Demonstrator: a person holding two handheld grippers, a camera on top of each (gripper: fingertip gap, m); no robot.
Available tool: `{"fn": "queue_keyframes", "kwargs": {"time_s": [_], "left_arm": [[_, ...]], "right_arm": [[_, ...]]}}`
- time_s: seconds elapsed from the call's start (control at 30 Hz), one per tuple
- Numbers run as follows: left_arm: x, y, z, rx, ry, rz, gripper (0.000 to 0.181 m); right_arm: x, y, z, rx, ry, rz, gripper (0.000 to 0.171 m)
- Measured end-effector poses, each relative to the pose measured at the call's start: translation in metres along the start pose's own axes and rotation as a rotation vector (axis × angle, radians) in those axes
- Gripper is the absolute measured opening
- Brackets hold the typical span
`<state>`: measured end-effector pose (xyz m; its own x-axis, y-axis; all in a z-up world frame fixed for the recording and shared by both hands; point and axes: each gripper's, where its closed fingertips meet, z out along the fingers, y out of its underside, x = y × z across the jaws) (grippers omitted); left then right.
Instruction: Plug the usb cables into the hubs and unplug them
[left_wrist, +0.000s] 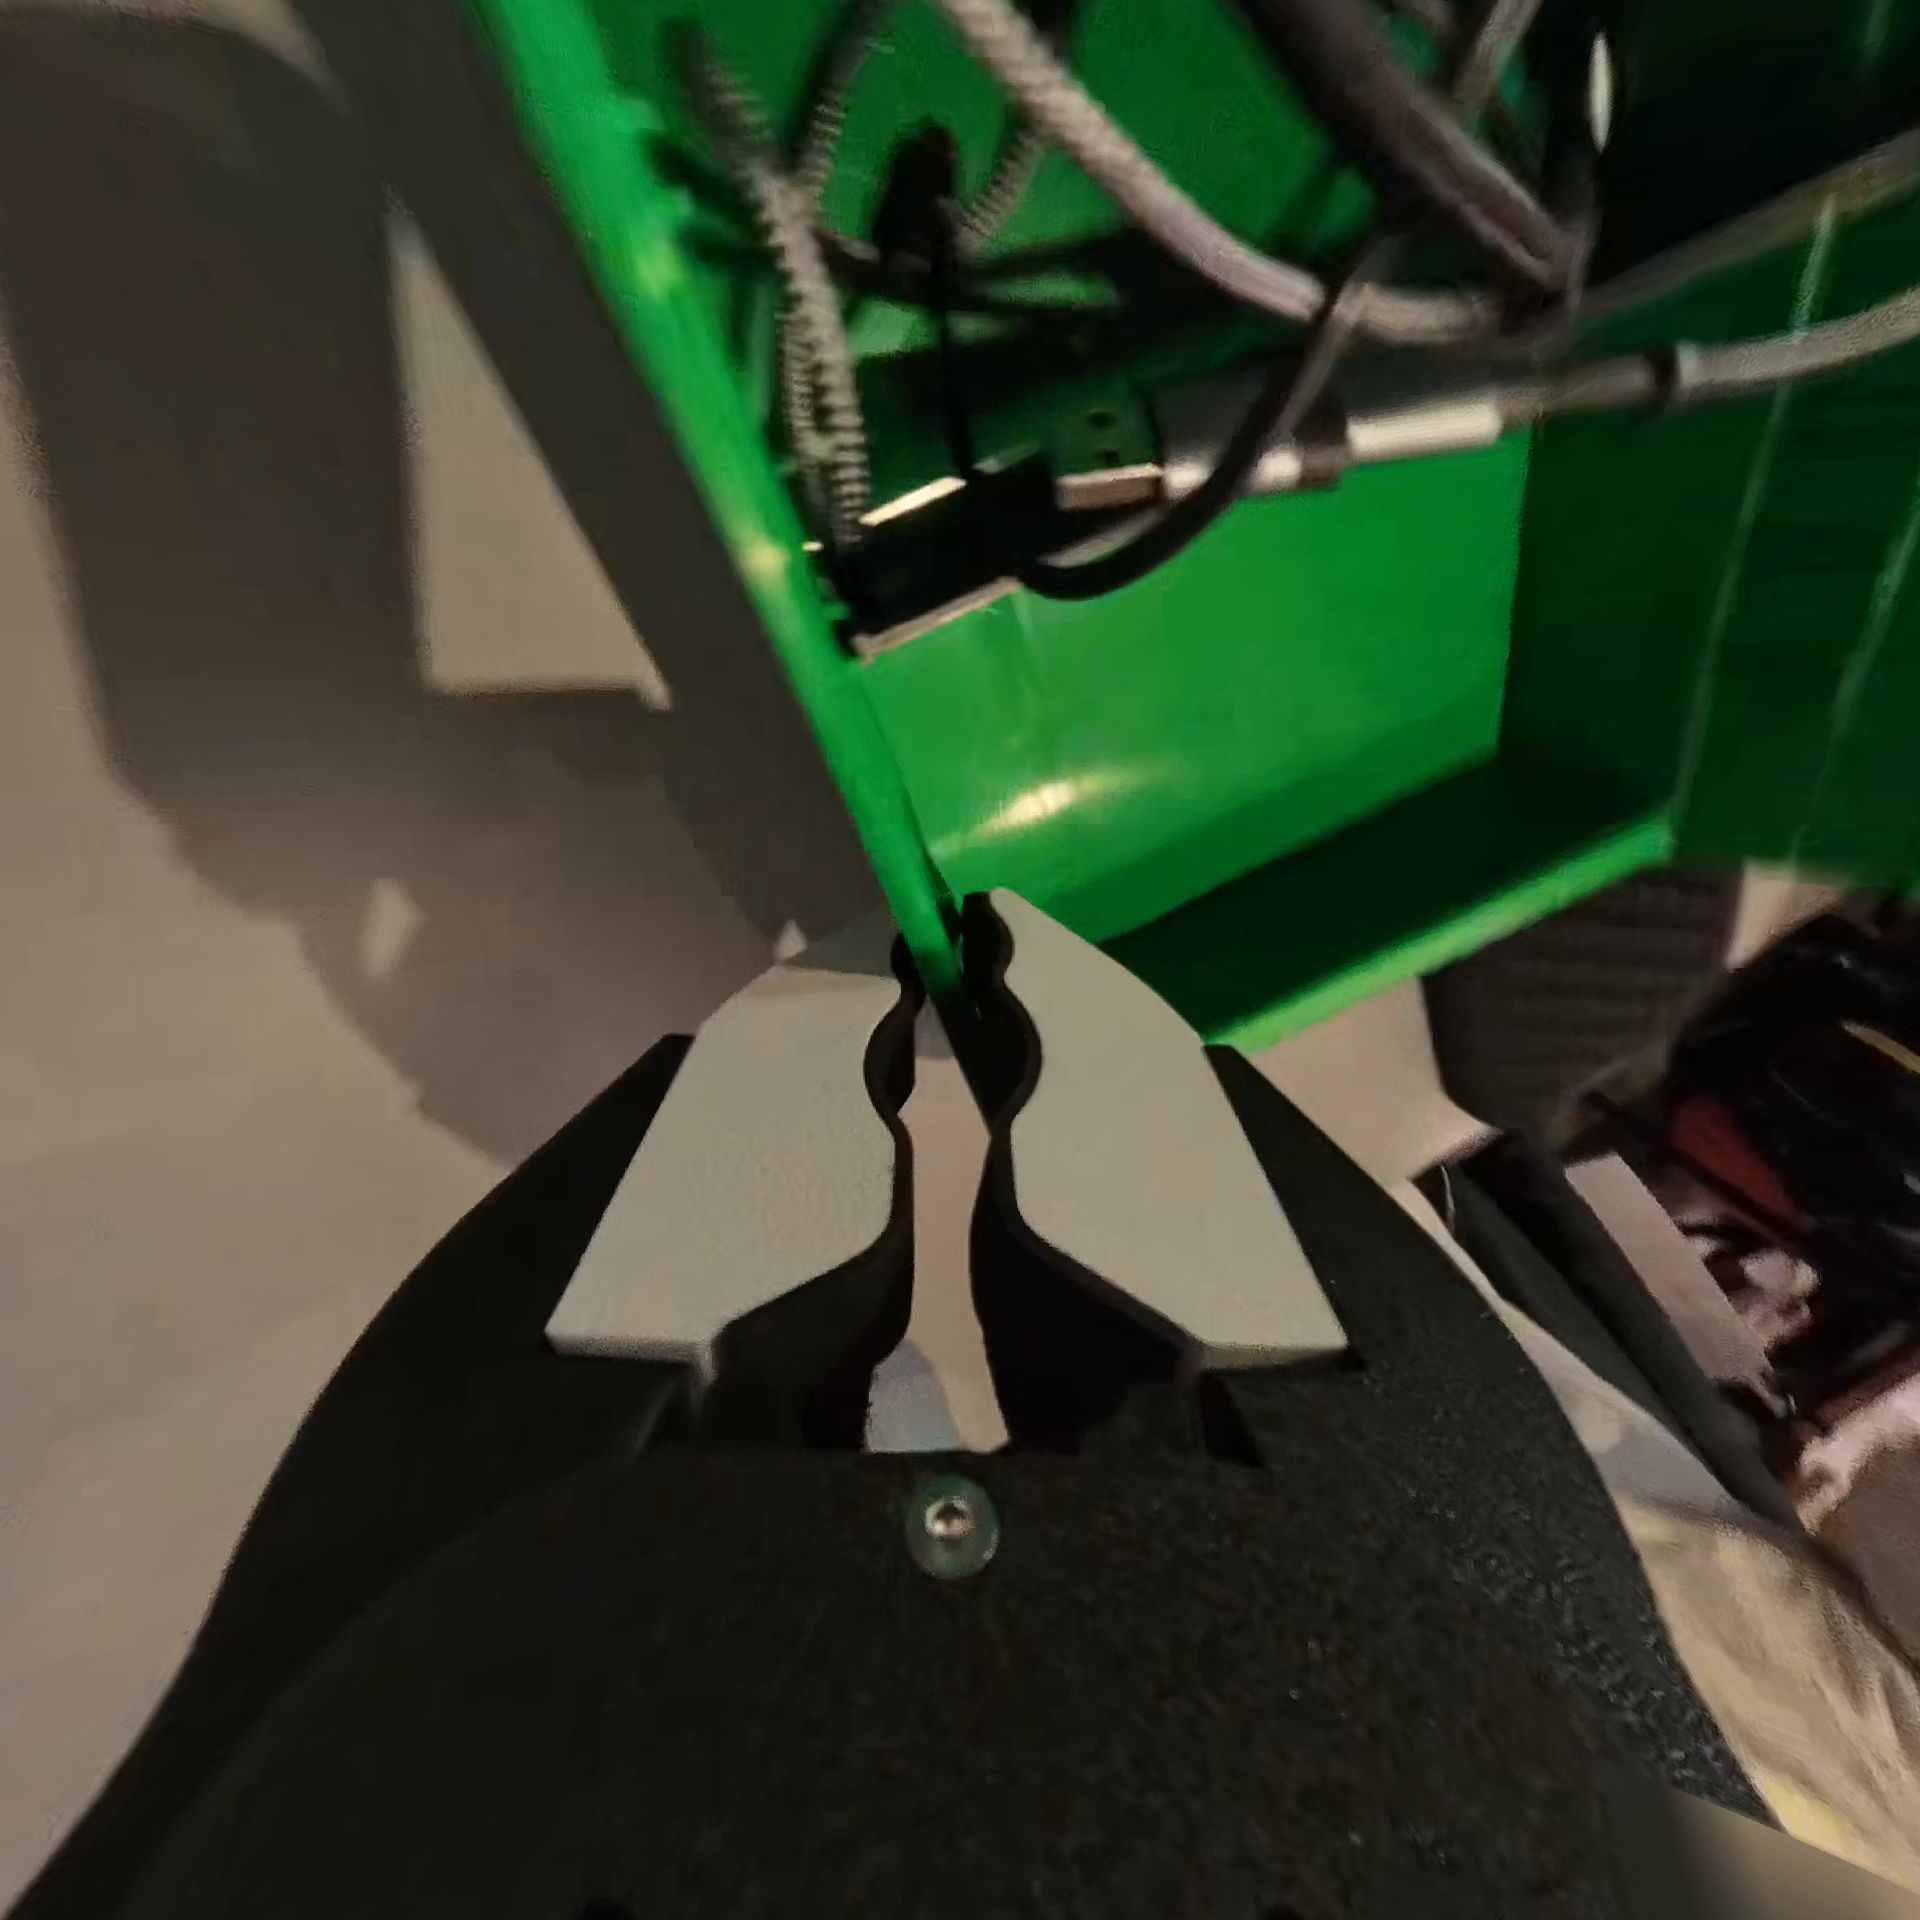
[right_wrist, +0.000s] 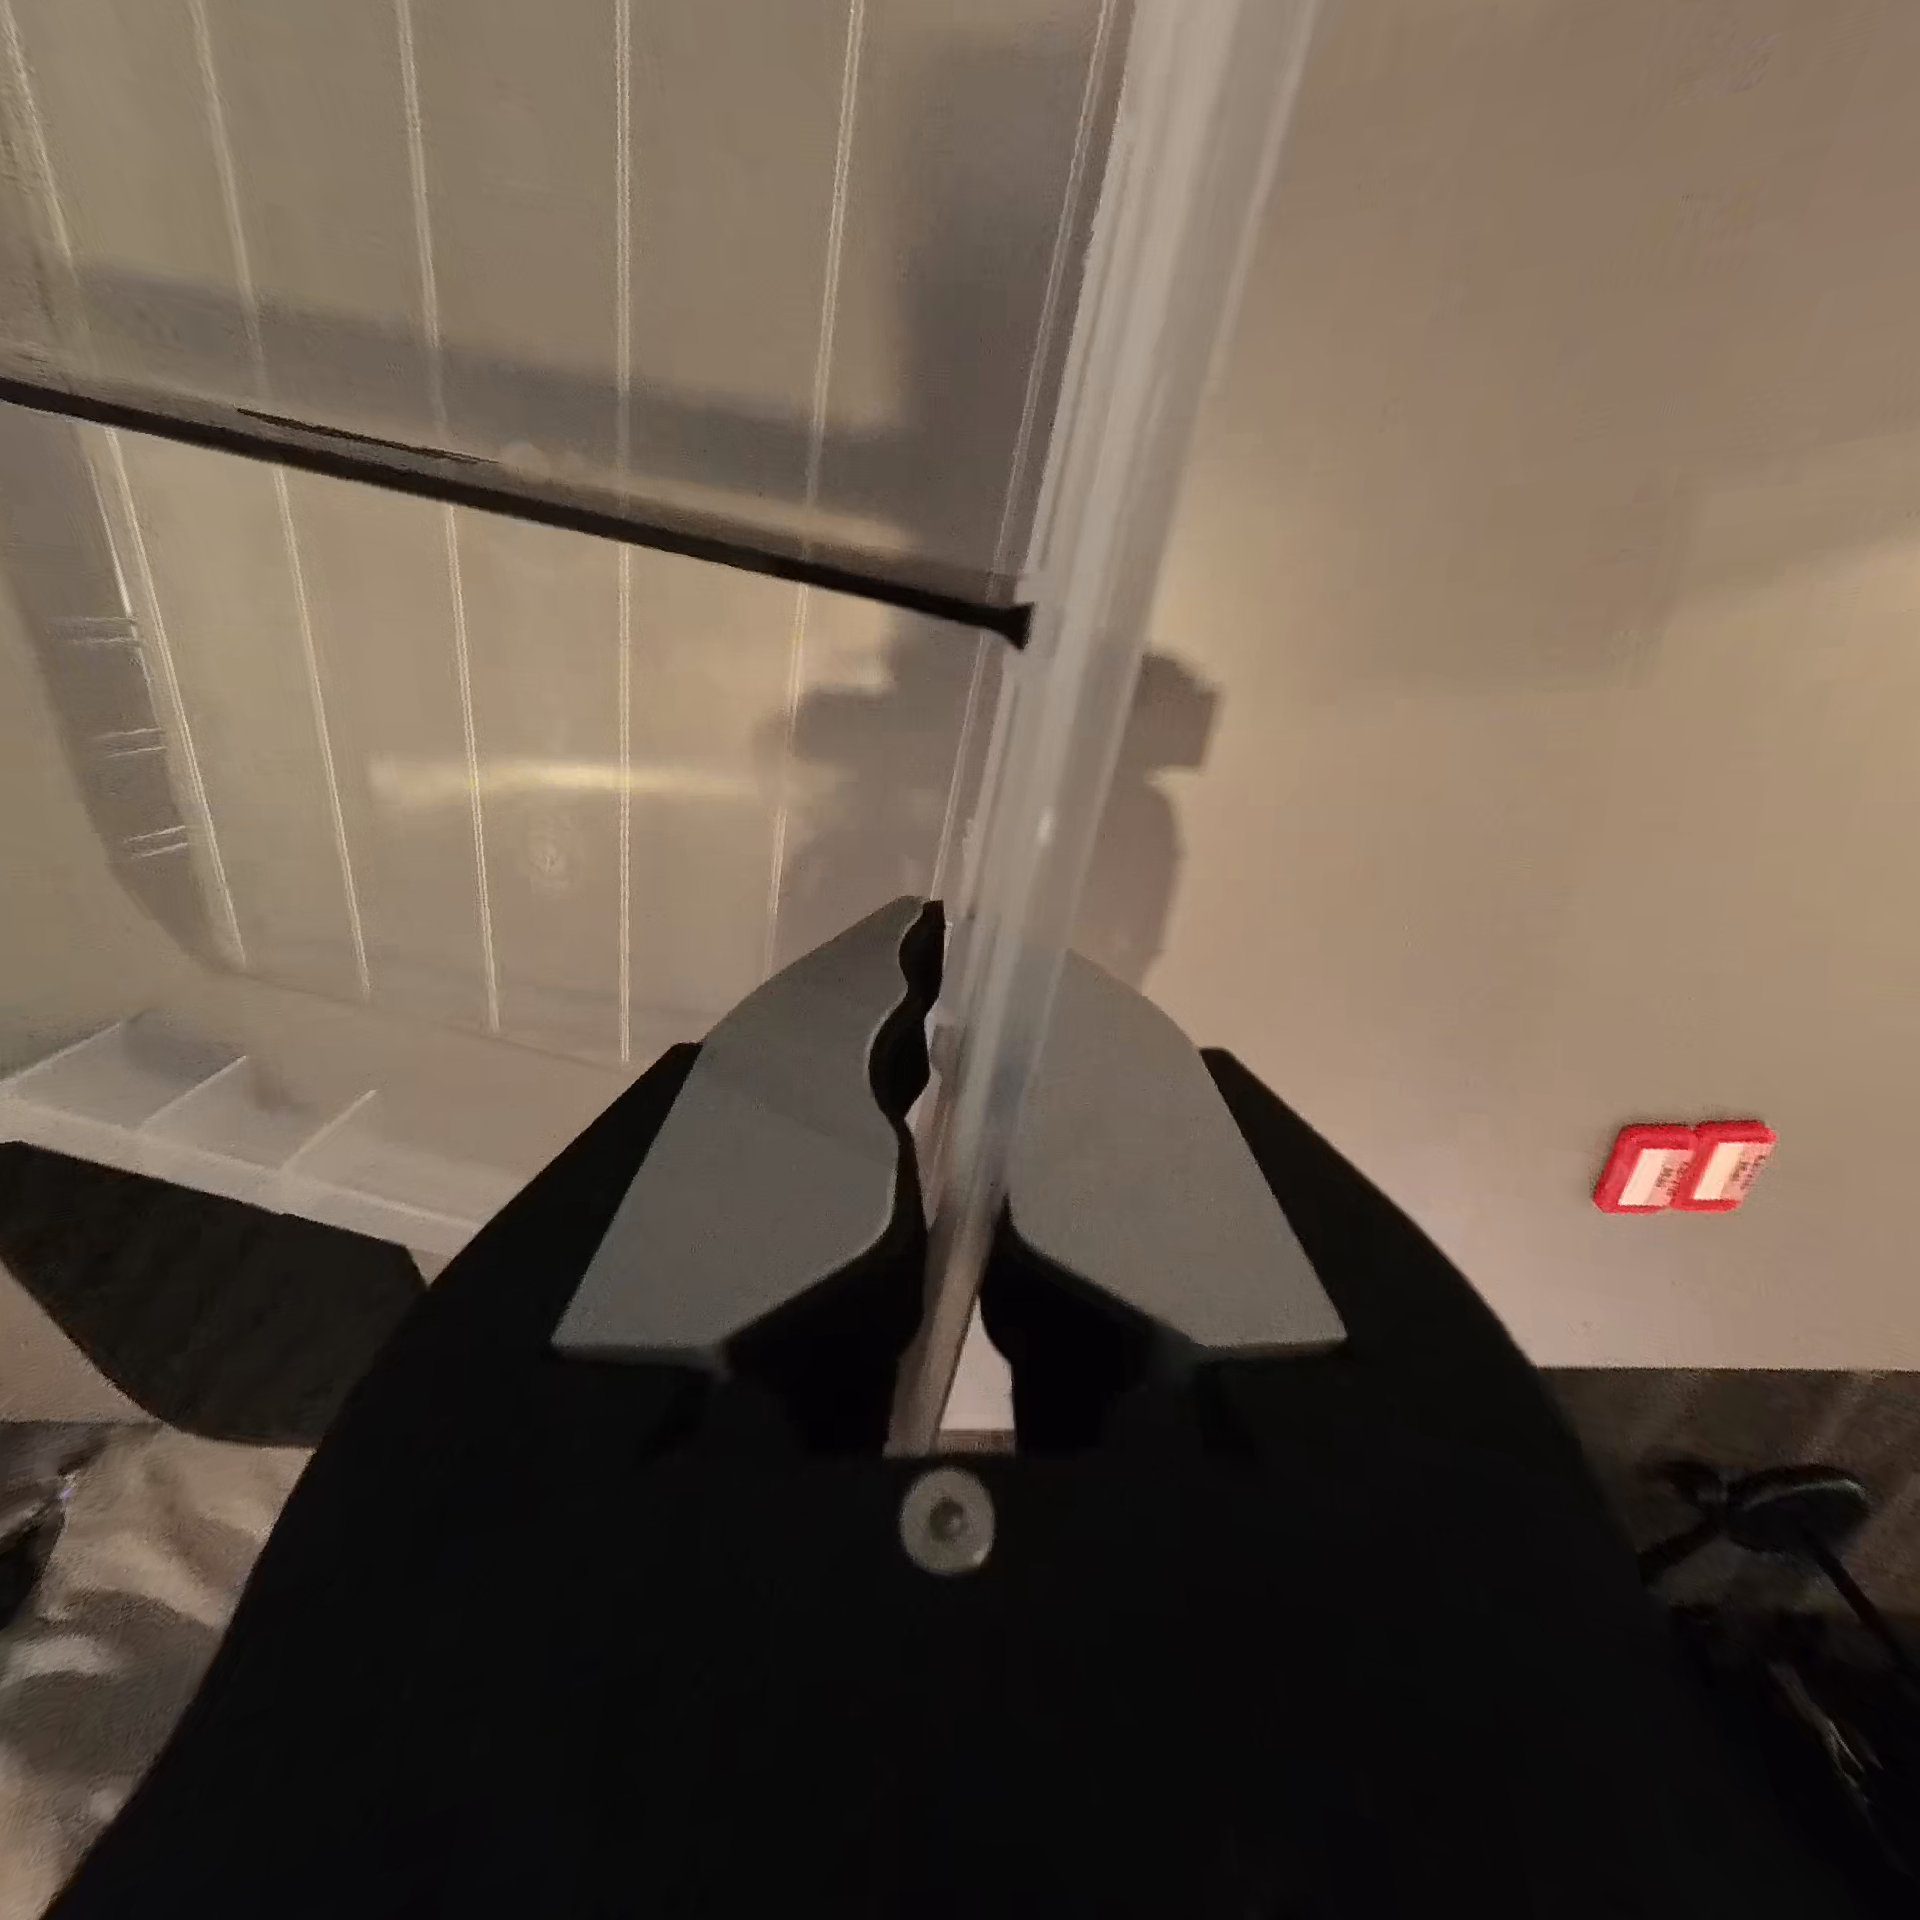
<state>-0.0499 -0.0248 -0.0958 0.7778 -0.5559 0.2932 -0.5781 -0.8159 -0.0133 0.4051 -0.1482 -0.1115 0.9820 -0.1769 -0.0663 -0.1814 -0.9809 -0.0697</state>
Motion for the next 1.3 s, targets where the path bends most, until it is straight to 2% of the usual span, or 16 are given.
{"fn": "queue_keyframes", "kwargs": {"time_s": [0.13, 0.27, 0.4, 0.53, 0.7, 0.8, 0.93, 1.3], "left_arm": [[-0.06, 0.0, -0.02, 0.13, 0.071, -0.118, 0.007], [-0.133, 0.029, -0.044, 0.203, -0.001, -0.174, 0.009], [-0.204, 0.079, -0.067, 0.243, -0.03, -0.254, 0.009], [-0.273, 0.138, -0.091, 0.326, -0.072, -0.387, 0.008], [-0.329, 0.204, -0.111, 0.393, -0.083, -0.498, 0.006], [-0.353, 0.232, -0.119, 0.423, -0.121, -0.532, 0.006], [-0.37, 0.252, -0.124, 0.414, -0.204, -0.5, 0.005], [-0.366, 0.245, -0.122, 0.432, -0.248, -0.366, 0.005]], "right_arm": [[-0.032, -0.007, 0.012, 0.023, 0.0, -0.068, 0.004], [-0.068, -0.009, 0.028, 0.02, -0.086, -0.072, 0.004], [-0.077, -0.013, 0.034, 0.018, -0.094, -0.079, 0.004], [-0.065, -0.012, 0.033, 0.008, -0.094, -0.073, 0.005], [-0.04, -0.007, 0.031, 0.001, -0.094, -0.082, 0.005], [-0.031, -0.004, 0.03, -0.004, -0.092, -0.086, 0.005], [-0.028, -0.005, 0.03, -0.003, -0.093, -0.084, 0.005], [-0.021, -0.004, 0.03, 0.001, -0.095, -0.095, 0.005]]}}
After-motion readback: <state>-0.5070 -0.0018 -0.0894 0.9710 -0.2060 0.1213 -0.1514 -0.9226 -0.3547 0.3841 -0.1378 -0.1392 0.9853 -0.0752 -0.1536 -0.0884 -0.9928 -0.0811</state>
